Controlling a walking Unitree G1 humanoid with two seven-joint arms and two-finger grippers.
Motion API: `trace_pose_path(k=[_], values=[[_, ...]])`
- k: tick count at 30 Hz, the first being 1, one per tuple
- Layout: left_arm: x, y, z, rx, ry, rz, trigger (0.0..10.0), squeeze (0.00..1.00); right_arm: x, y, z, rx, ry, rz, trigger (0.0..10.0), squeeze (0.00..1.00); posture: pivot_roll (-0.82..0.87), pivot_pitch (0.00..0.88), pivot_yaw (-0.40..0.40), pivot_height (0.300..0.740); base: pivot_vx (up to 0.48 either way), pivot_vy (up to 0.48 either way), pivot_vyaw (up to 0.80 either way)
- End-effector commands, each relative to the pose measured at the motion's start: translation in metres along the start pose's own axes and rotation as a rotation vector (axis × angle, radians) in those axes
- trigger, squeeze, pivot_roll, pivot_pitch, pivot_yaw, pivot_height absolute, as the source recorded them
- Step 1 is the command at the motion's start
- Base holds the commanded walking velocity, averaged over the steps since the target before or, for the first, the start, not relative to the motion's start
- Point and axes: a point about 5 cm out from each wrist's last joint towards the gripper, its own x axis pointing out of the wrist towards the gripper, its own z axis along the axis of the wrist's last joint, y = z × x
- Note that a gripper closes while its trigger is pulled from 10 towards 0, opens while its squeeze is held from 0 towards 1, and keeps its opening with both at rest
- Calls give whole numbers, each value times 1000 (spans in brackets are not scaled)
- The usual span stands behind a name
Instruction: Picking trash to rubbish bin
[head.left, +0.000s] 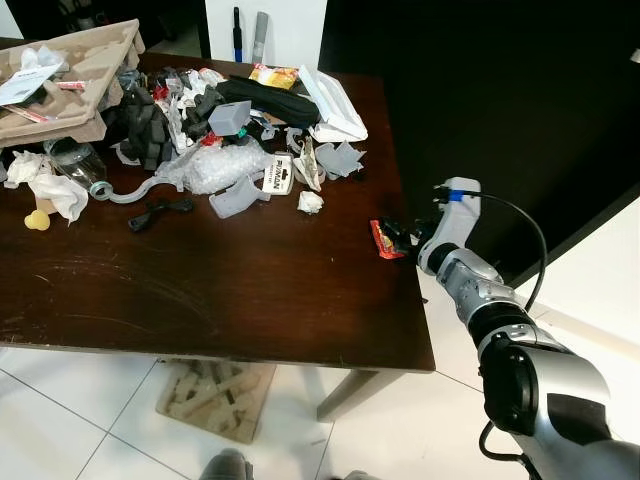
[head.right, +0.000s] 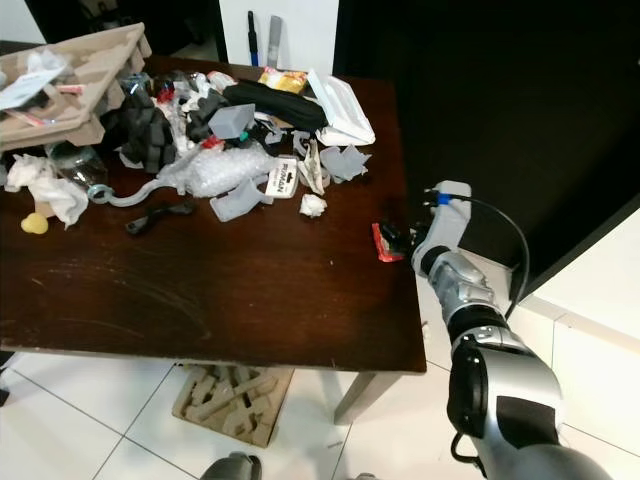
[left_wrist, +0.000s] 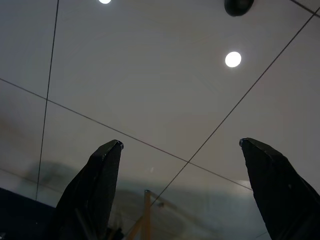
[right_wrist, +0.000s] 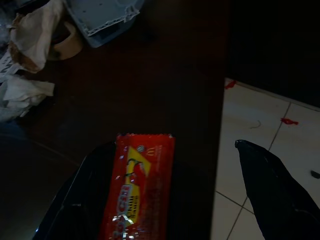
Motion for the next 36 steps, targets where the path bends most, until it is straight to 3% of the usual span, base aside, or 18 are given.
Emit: trace_pose_path(k=[1, 9, 15, 22, 25, 33, 34, 36], values=[[-1, -4, -11, -20, 33, -7, 10000, 0, -1, -2, -2, -8, 41, 24, 10000, 0, 277, 217, -88, 740, 0, 0, 0], [0, -5, -3, -14, 13, -9, 10000, 0, -1, 8, -20, -70, 133, 105, 10000, 0, 270, 210, -87, 740, 0, 0, 0], [0, -4, -1, -12, 9, -9, 10000, 0, 0, 17, -23, -48, 124, 189, 10000, 8, 269, 205, -84, 740, 0, 0, 0], [0, -4, 0, -6, 8, -13, 10000, 0, -1, 21, -34, -174, 218, 200, 10000, 0, 261, 200, -82, 740, 0, 0, 0], [1, -4, 2, -6, 4, -14, 10000, 0, -1, 20, -45, -326, 298, 139, 10000, 0, 258, 196, -85, 740, 0, 0, 0], [1, -7, 6, -5, -4, -19, 10000, 0, -2, 22, -54, -481, 348, 113, 10000, 0, 257, 195, -85, 740, 0, 0, 0], [1, -8, 6, -4, -6, -20, 10000, 0, -3, 21, -57, -489, 374, 107, 5882, 0, 257, 195, -85, 740, 0, 0, 0], [1, -8, 7, -4, -8, -21, 10000, 0, -4, 19, -59, -488, 396, 96, 5882, 0, 254, 194, -86, 740, 0, 0, 0]])
